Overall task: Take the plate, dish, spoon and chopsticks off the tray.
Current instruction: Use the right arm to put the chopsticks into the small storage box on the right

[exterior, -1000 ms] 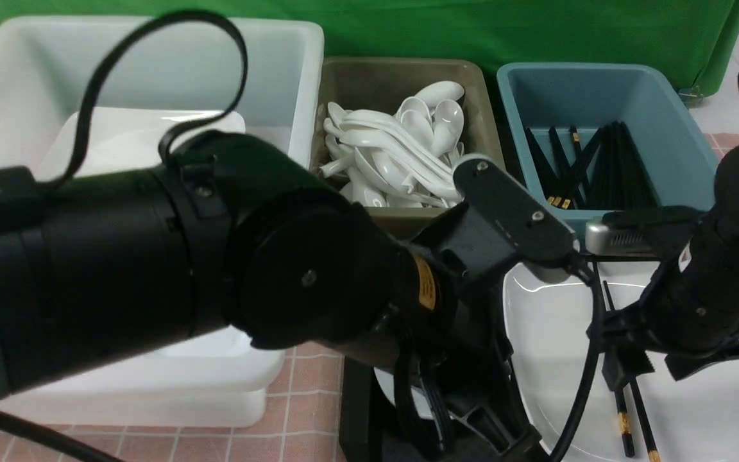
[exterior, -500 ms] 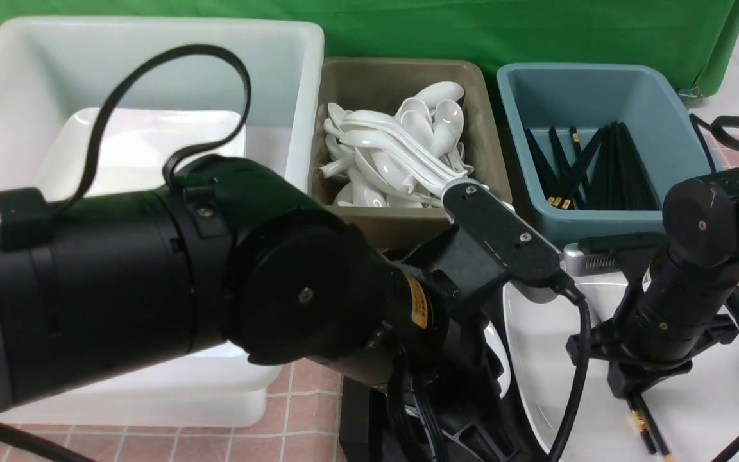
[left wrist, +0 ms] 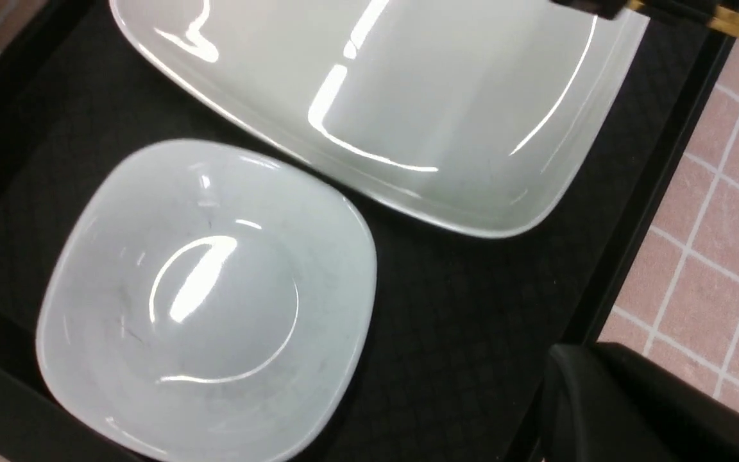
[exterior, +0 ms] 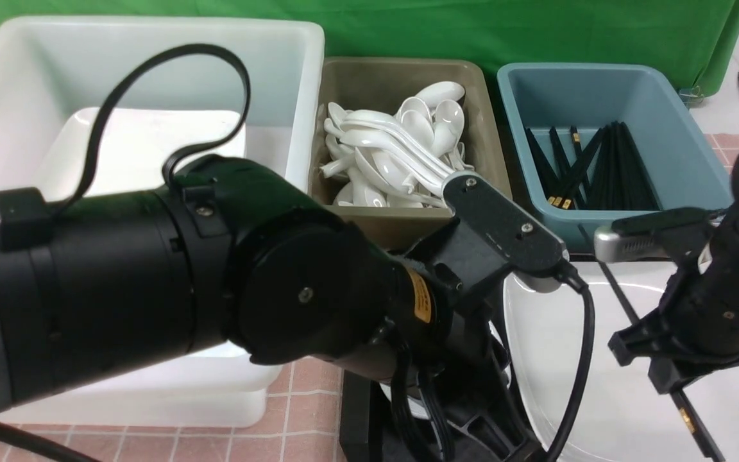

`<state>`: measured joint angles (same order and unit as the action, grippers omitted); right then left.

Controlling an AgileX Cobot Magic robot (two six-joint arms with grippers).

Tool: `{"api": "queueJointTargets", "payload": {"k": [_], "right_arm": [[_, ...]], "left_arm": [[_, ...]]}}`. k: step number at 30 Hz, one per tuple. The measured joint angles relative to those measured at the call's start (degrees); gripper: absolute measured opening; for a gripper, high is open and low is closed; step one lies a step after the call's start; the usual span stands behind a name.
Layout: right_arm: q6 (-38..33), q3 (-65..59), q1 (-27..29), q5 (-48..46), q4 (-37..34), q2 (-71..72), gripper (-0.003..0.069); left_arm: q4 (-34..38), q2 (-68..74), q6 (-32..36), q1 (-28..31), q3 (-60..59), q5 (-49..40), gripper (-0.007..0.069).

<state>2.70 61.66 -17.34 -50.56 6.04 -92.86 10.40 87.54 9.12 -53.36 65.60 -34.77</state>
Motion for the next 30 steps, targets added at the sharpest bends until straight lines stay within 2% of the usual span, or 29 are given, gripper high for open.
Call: {"api": "queueJointTargets", "payload": {"k": [6, 13, 18, 25, 30], "right_arm": [[-1.1, 0.0, 0.0, -1.6, -1.1, 0.4, 0.0096], [-6.8, 2.6, 0.0, -5.0, -9.4, 0.4, 0.0096], [-11.2, 9.3, 1.1, -9.6, -15.5, 0.4, 0.0096], [-15.8, 18.7, 11.2, -12.5, -27.7, -2.0, 0.0096], [-16.7, 26.6, 18.8, -12.9, -39.2, -8.5, 0.0096]], "left_arm": [[0.1, 0.0, -0.2, 0.0, 0.0, 0.9, -0.0003], [0.8, 0.0, -0.2, 0.0, 1.9, 0.6, -0.0003], [1.4, 0.0, -1.1, 2.0, 7.4, -0.2, -0.0003], [3.8, 0.0, -1.9, 9.7, 11.1, -1.2, -0.0003], [4.6, 0.0, -2.0, 10.8, 11.1, -1.8, -0.0003]]}}
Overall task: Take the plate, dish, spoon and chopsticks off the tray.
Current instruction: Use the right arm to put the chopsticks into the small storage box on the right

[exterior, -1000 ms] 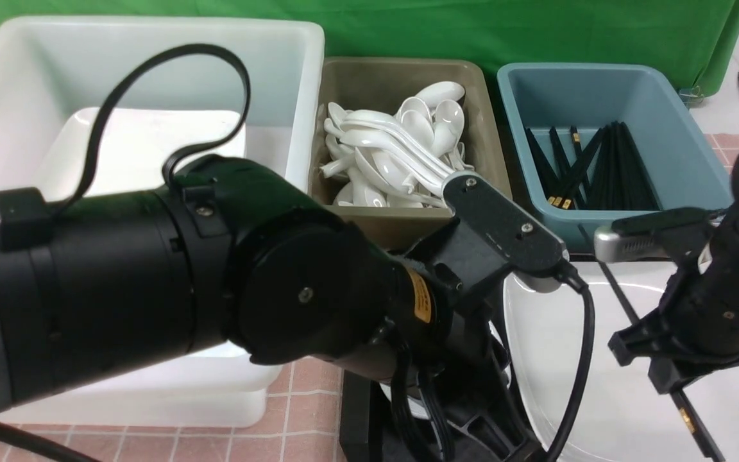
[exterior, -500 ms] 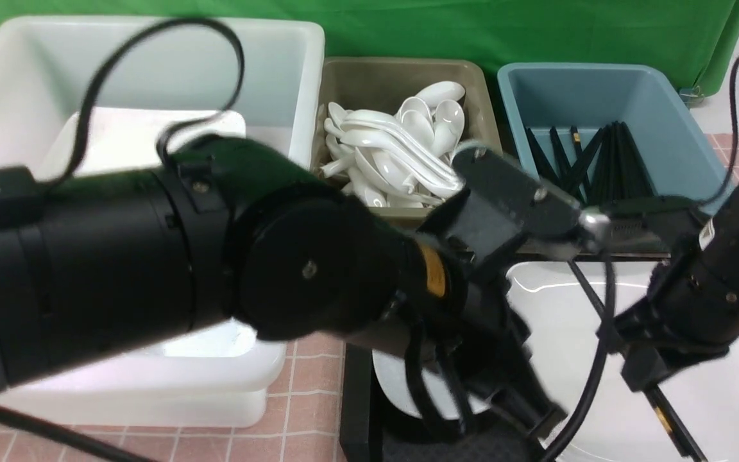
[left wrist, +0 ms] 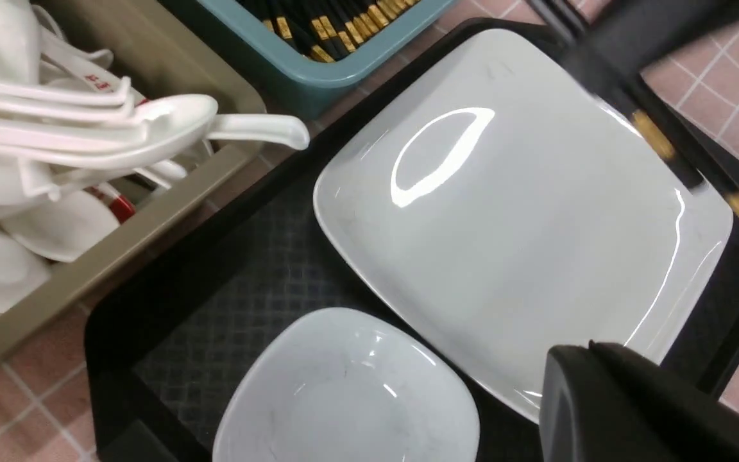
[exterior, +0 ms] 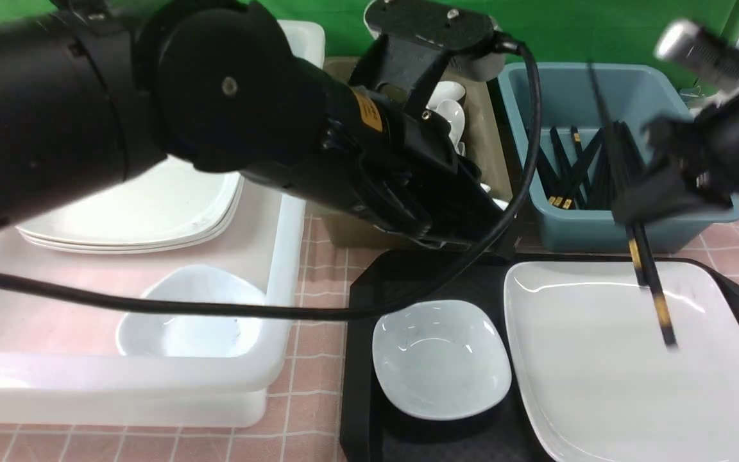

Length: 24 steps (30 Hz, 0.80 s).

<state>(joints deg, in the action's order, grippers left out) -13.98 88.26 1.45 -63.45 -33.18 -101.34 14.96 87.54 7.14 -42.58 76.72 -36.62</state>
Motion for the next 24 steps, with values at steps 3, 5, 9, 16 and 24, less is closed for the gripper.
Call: {"api": "queueJointTargets", "payload": {"k": [3, 5, 9, 16, 24], "right_arm": [[0.1, 3.0, 2.0, -0.8, -4.5, -3.8, 0.0096], [1.0, 6.7, 3.8, -0.9, -8.1, -8.1, 0.0096], [6.1, 12.1, 6.5, -0.9, -11.1, -15.3, 0.0096], [14.0, 14.8, 8.7, -0.9, -15.4, -24.0, 0.0096], [15.3, 14.9, 8.9, -0.9, -24.7, -28.7, 0.0096]], "left_arm": [[0.2, 0.0, 0.0, 0.0, 0.0, -0.1, -0.0003], [0.5, 0.0, 0.0, 0.0, 0.0, -0.4, -0.0003], [1.4, 0.0, 0.0, 0.0, 0.0, -1.7, -0.0003], [3.5, 0.0, 0.1, 0.0, 0.0, 2.7, -0.0003], [3.5, 0.0, 0.1, 0.0, 0.0, 7.4, -0.0003]]}}
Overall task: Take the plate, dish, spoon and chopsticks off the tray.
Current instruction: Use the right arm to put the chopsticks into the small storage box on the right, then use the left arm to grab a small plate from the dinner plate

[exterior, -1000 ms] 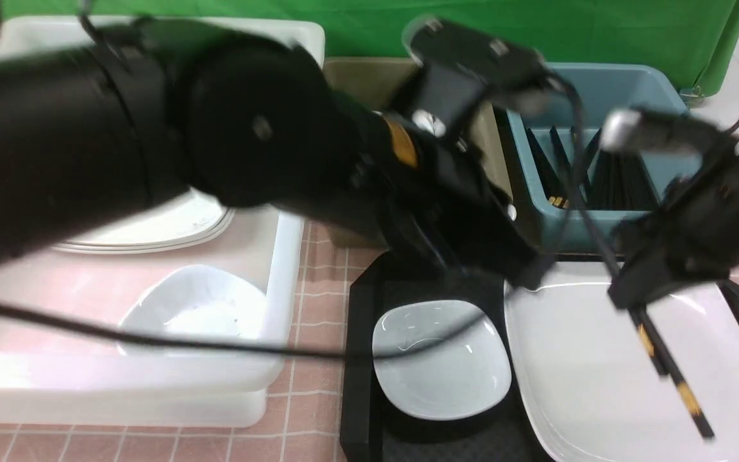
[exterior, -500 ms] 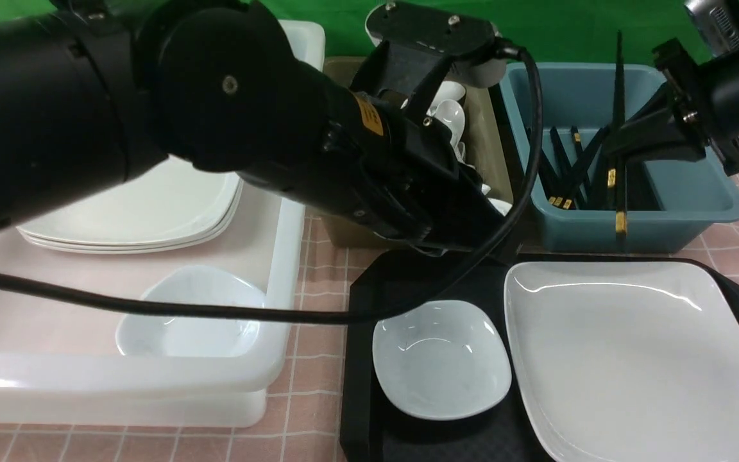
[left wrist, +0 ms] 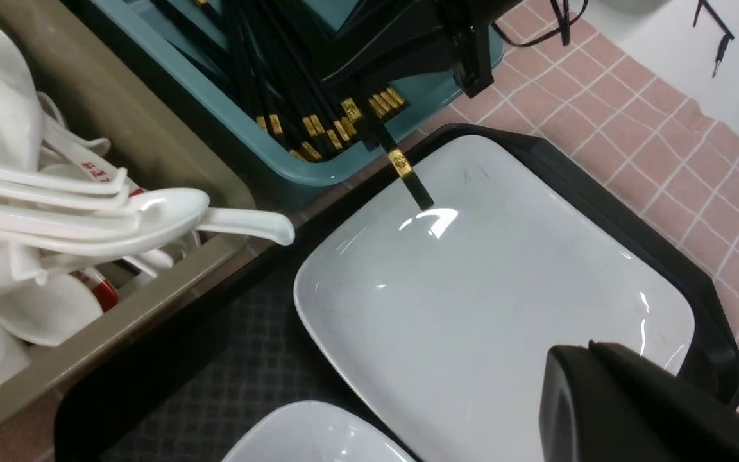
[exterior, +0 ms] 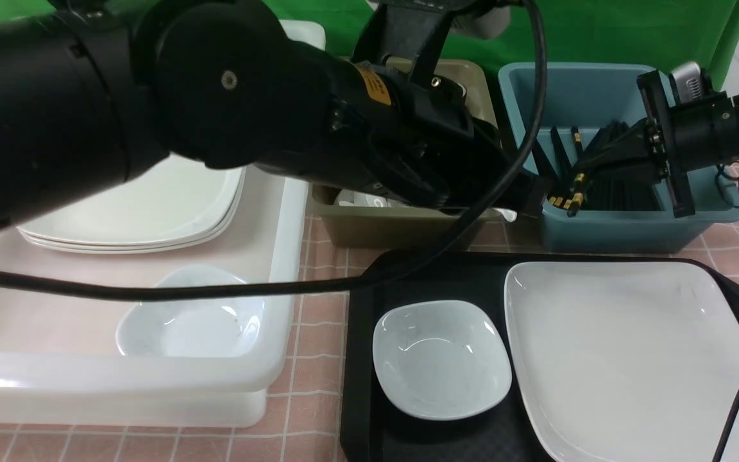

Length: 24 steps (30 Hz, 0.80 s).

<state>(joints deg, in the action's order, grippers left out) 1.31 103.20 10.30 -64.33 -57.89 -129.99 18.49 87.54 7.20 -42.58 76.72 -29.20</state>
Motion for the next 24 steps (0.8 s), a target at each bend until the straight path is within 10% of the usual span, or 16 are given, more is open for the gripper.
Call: {"api": "queueJointTargets", "payload": {"k": [8, 17, 24], "right_arm": [[2.5, 0.3, 1.9, 0.6, -1.2, -0.2, 0.0138], [3.1, 0.4, 2.1, 9.6, -1.8, -0.2, 0.0475], [-0.1, 9.5, 2.7, 5.4, -2.0, 0.2, 0.0398]], "left_arm": [[-0.1, 0.0, 0.0, 0.0, 0.0, -0.6, -0.0003], [-0.2, 0.0, 0.0, 0.0, 0.0, -2.5, -0.0003], [-0.4, 0.0, 0.0, 0.0, 0.0, -3.9, -0.0003]]}}
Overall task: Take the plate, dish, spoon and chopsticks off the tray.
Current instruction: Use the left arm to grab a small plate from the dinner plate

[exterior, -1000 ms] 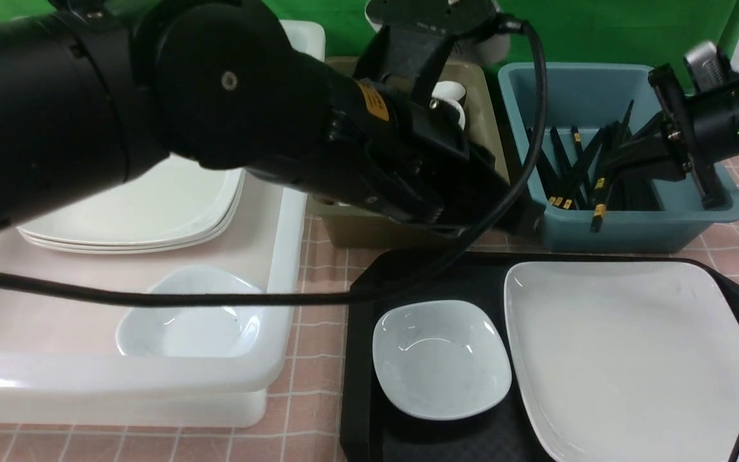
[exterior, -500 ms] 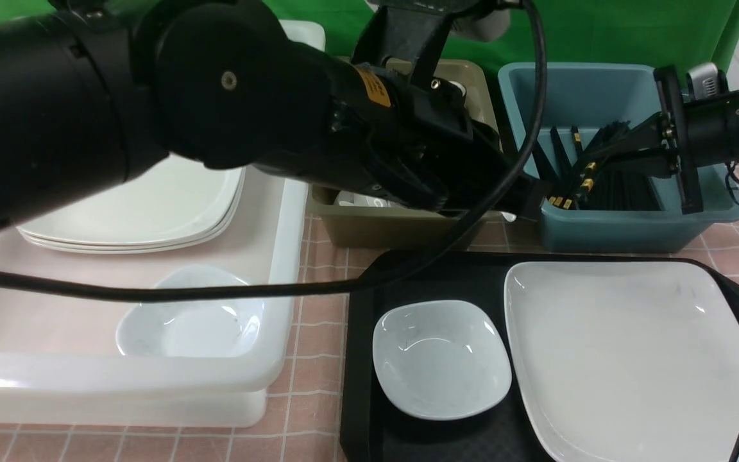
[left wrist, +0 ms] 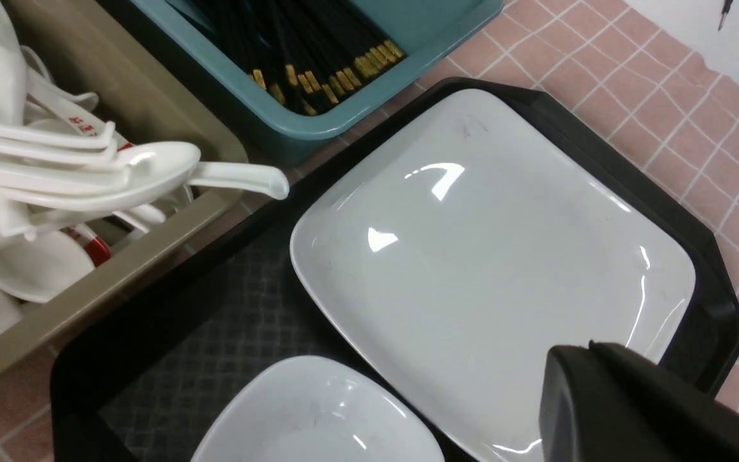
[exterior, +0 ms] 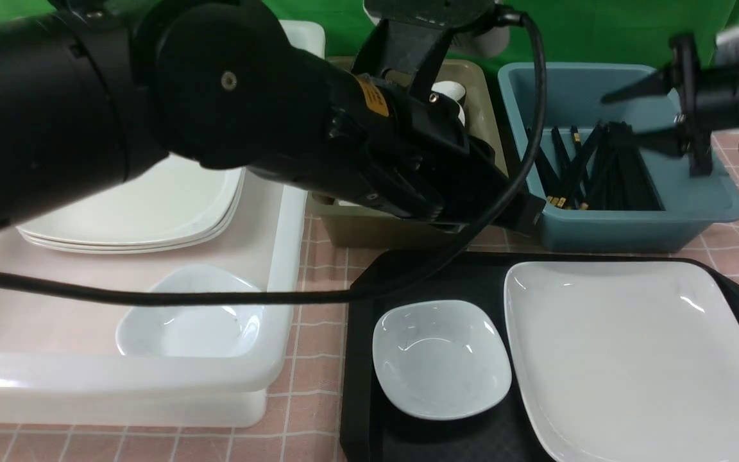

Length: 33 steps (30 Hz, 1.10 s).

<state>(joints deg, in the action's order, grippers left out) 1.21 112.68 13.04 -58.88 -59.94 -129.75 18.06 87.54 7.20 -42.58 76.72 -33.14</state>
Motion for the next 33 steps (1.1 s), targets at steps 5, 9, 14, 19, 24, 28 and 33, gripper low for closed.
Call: {"api": "queueJointTargets", "payload": {"k": [5, 9, 14, 19, 24, 28, 33], "right_arm": [[-5.4, 15.9, 2.2, -5.8, 7.0, 7.2, 0.0119], [-5.5, 21.8, 1.9, -5.9, 22.8, 16.4, 0.0032], [-7.2, 13.1, -2.8, -6.0, 44.1, 38.8, 0.0033], [-11.4, -11.9, -8.2, -6.1, 45.5, 60.9, 0.0033], [-18.8, -43.3, -14.2, -4.6, 41.6, 80.4, 0.0033], [-24.6, -63.3, -17.9, 0.3, 34.4, 92.3, 0.0033], [-24.5, -75.0, -19.6, 3.4, 32.2, 99.2, 0.0034]], "left_arm": [[-0.1, 0.0, 0.0, 0.0, 0.0, -1.4, -0.0003], [-0.1, 0.0, 0.0, 0.0, 0.0, -2.6, -0.0003], [-3.7, 0.0, 0.0, 0.0, 0.0, -9.6, -0.0003], [-7.3, 0.7, 0.1, 0.0, 0.0, -15.8, -0.0003], [-9.2, 4.9, 0.1, 0.0, 1.1, -19.6, -0.0003], [-11.1, 11.7, 0.4, 0.2, 7.2, -24.0, -0.0003], [-6.8, 21.8, 4.7, 3.9, 16.8, -30.4, -0.0003]]}}
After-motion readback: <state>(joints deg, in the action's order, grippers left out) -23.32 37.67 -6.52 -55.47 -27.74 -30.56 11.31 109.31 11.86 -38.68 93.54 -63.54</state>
